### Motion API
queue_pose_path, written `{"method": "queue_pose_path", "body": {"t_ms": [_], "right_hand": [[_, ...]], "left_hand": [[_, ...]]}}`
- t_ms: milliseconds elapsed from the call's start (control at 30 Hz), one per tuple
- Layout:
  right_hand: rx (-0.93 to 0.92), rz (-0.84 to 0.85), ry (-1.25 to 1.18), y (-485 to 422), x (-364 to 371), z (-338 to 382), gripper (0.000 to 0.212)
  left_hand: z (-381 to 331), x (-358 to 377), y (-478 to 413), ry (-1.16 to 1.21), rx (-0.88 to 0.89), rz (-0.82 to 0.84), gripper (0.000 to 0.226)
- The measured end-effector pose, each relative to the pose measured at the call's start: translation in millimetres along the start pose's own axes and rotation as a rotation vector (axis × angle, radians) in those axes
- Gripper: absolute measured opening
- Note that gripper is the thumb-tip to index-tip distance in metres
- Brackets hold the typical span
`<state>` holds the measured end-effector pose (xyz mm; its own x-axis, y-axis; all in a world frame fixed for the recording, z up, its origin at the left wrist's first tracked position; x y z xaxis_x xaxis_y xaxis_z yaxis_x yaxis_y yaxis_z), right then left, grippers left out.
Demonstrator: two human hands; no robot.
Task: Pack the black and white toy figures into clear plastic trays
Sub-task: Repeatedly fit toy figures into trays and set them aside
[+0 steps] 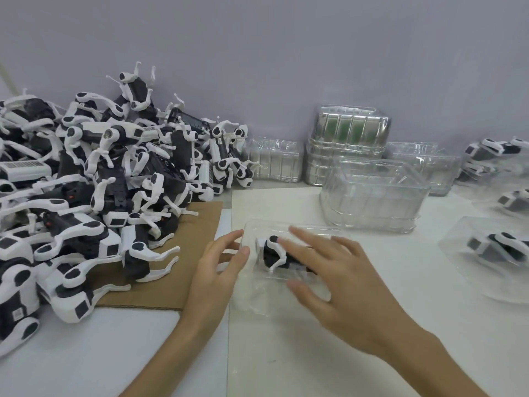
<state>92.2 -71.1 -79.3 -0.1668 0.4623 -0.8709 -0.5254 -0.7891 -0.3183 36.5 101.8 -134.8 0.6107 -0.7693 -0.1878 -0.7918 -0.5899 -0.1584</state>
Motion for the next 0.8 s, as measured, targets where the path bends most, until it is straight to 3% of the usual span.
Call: {"method": "queue_pose_path", "body": {"t_ms": [67,200,300,400,567,800], "right_hand": [[0.017,0.078,0.057,0.5,6.5,1.0,0.057],[0.152,-0.188,-0.014,3.4,-28.5,-13.2,0.048],[0.092,-0.091,-0.024,4.5,-10.4,2.6,0.044],[0.087,0.035,0.045,2.9,11.2,-2.3,0.037],[0.273,-0.041,0.144,-0.9,-13.9,-59.6,0.035],[0.537,-0.227,0.04,18.1,-65.6,-125.2,0.039]], "left_hand": [[-0.3,1.6,0.1,0.027,0.005,0.019,0.026],[0.7,20.2,0.4,-0.006,0.01,0.239,0.021],[2.9,34.6,5.9,-0.131,0.054,0.344,0.023],[3.1,33.2,4.8,-0.14,0.066,0.326,0.026],[5.7,29.8,2.5,-0.131,0.038,0.301,0.035],[6.5,30.3,1.6,-0.161,0.064,0.302,0.037]]}}
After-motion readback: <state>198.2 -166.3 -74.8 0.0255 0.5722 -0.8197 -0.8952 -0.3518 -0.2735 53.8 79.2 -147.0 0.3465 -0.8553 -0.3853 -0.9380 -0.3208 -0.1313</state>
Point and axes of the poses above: each hand's wrist, its own y-axis away from the middle knuckle, its own x-axis out of the palm, z = x × y, the point moved 10 cm from there along -y, towards the middle knuckle, and after that the axes turned 6 degrees about -y, right-handed, at the moved point
